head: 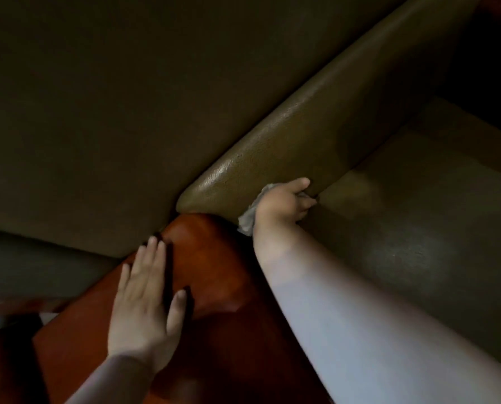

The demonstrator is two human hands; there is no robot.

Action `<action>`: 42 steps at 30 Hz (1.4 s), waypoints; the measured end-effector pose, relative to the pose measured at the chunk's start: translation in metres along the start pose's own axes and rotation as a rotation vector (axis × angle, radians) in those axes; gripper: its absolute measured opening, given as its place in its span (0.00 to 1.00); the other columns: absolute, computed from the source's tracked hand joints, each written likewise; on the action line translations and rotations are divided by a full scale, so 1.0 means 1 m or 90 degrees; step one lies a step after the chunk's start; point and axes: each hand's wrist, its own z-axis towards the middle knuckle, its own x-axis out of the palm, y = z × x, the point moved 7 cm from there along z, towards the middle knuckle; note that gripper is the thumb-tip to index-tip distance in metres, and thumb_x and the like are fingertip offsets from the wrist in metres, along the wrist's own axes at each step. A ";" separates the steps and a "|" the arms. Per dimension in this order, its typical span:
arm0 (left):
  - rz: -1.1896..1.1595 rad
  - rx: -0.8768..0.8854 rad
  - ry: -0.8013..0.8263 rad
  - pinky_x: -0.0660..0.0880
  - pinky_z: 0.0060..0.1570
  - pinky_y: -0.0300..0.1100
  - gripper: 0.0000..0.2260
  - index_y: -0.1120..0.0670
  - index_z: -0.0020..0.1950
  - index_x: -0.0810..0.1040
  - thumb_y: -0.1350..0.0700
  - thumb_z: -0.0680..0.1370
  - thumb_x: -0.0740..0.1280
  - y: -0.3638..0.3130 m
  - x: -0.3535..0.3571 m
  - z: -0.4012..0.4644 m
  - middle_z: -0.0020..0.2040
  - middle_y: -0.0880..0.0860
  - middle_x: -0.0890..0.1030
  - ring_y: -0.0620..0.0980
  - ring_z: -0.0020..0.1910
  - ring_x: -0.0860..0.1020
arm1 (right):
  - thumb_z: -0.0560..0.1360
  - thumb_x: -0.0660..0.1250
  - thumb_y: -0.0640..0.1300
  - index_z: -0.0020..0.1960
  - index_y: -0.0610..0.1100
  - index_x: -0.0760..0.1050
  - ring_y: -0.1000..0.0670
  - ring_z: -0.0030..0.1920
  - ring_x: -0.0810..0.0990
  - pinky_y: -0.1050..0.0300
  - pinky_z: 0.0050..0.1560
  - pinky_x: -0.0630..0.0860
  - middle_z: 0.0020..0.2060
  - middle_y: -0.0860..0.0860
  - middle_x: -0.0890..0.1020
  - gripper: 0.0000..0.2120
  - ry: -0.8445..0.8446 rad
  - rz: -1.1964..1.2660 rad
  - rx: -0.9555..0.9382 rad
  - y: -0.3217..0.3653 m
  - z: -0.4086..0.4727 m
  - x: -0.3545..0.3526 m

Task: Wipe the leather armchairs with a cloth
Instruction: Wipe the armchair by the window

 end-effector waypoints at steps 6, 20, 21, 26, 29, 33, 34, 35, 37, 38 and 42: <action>0.024 0.029 -0.011 0.52 0.83 0.60 0.35 0.51 0.87 0.54 0.41 0.81 0.55 -0.001 0.002 0.000 0.87 0.49 0.51 0.49 0.86 0.48 | 0.84 0.51 0.65 0.85 0.46 0.44 0.40 0.83 0.48 0.43 0.80 0.42 0.84 0.45 0.47 0.38 0.036 -0.010 -0.064 -0.020 -0.022 0.010; -0.014 0.031 -0.034 0.54 0.82 0.59 0.33 0.47 0.87 0.52 0.38 0.83 0.51 -0.003 -0.001 -0.002 0.87 0.47 0.51 0.48 0.86 0.47 | 0.77 0.53 0.72 0.82 0.45 0.29 0.37 0.82 0.36 0.40 0.81 0.37 0.82 0.43 0.32 0.52 0.114 -0.355 -0.462 0.002 -0.104 0.030; -0.019 0.036 -0.043 0.54 0.82 0.59 0.33 0.47 0.87 0.53 0.38 0.83 0.51 -0.004 -0.002 -0.003 0.87 0.48 0.52 0.48 0.86 0.48 | 0.76 0.53 0.72 0.82 0.43 0.30 0.36 0.82 0.35 0.38 0.82 0.40 0.82 0.41 0.32 0.53 0.122 -0.378 -0.534 0.005 -0.104 0.024; -0.039 0.047 -0.068 0.51 0.84 0.54 0.31 0.48 0.87 0.56 0.40 0.84 0.53 -0.003 -0.003 -0.005 0.87 0.49 0.55 0.48 0.86 0.50 | 0.83 0.56 0.59 0.84 0.38 0.45 0.32 0.82 0.44 0.40 0.81 0.46 0.83 0.35 0.44 0.40 0.111 -0.320 -0.731 0.042 -0.073 0.001; -0.032 0.038 -0.067 0.49 0.84 0.51 0.31 0.46 0.87 0.54 0.40 0.84 0.52 -0.004 -0.003 -0.001 0.87 0.47 0.53 0.48 0.86 0.49 | 0.85 0.58 0.53 0.84 0.41 0.51 0.31 0.80 0.55 0.41 0.79 0.57 0.82 0.37 0.51 0.33 0.079 -0.401 -0.784 0.062 -0.068 -0.012; 0.039 -0.022 0.002 0.44 0.84 0.50 0.32 0.40 0.86 0.40 0.35 0.83 0.45 -0.007 -0.004 -0.001 0.86 0.43 0.40 0.45 0.85 0.40 | 0.86 0.58 0.50 0.80 0.44 0.64 0.40 0.67 0.76 0.51 0.64 0.76 0.74 0.43 0.66 0.25 0.201 -0.538 -0.827 0.092 -0.061 -0.050; 0.053 -0.055 0.027 0.42 0.83 0.49 0.32 0.38 0.84 0.35 0.33 0.82 0.41 -0.008 -0.004 0.000 0.85 0.42 0.35 0.45 0.85 0.37 | 0.85 0.58 0.51 0.77 0.46 0.67 0.43 0.63 0.79 0.53 0.58 0.77 0.71 0.45 0.70 0.22 0.253 -0.588 -0.806 0.096 -0.060 -0.062; 0.055 -0.097 0.055 0.40 0.83 0.49 0.32 0.36 0.82 0.30 0.31 0.81 0.37 -0.009 -0.003 0.001 0.84 0.41 0.31 0.45 0.84 0.35 | 0.85 0.57 0.53 0.73 0.49 0.70 0.44 0.59 0.80 0.54 0.55 0.75 0.67 0.47 0.74 0.19 0.298 -0.644 -0.777 0.097 -0.062 -0.075; 0.010 -0.198 0.122 0.42 0.83 0.49 0.33 0.35 0.82 0.30 0.29 0.80 0.38 -0.017 -0.006 -0.003 0.83 0.43 0.30 0.47 0.84 0.36 | 0.85 0.56 0.54 0.63 0.55 0.72 0.48 0.50 0.82 0.53 0.52 0.78 0.57 0.49 0.80 0.10 0.387 -0.731 -0.694 0.088 -0.069 -0.111; -0.028 -0.241 0.164 0.46 0.83 0.50 0.34 0.36 0.84 0.35 0.29 0.80 0.41 -0.027 -0.009 -0.009 0.85 0.44 0.33 0.49 0.85 0.39 | 0.85 0.56 0.54 0.59 0.57 0.71 0.50 0.46 0.82 0.51 0.50 0.80 0.51 0.50 0.82 0.07 0.426 -0.767 -0.626 0.079 -0.073 -0.134; -0.216 -0.334 0.302 0.70 0.71 0.41 0.30 0.41 0.84 0.62 0.34 0.83 0.57 -0.091 -0.039 -0.077 0.83 0.50 0.66 0.54 0.79 0.69 | 0.86 0.54 0.57 0.62 0.58 0.71 0.58 0.51 0.80 0.58 0.58 0.75 0.55 0.55 0.82 0.10 0.510 -0.861 -0.408 0.043 -0.120 -0.233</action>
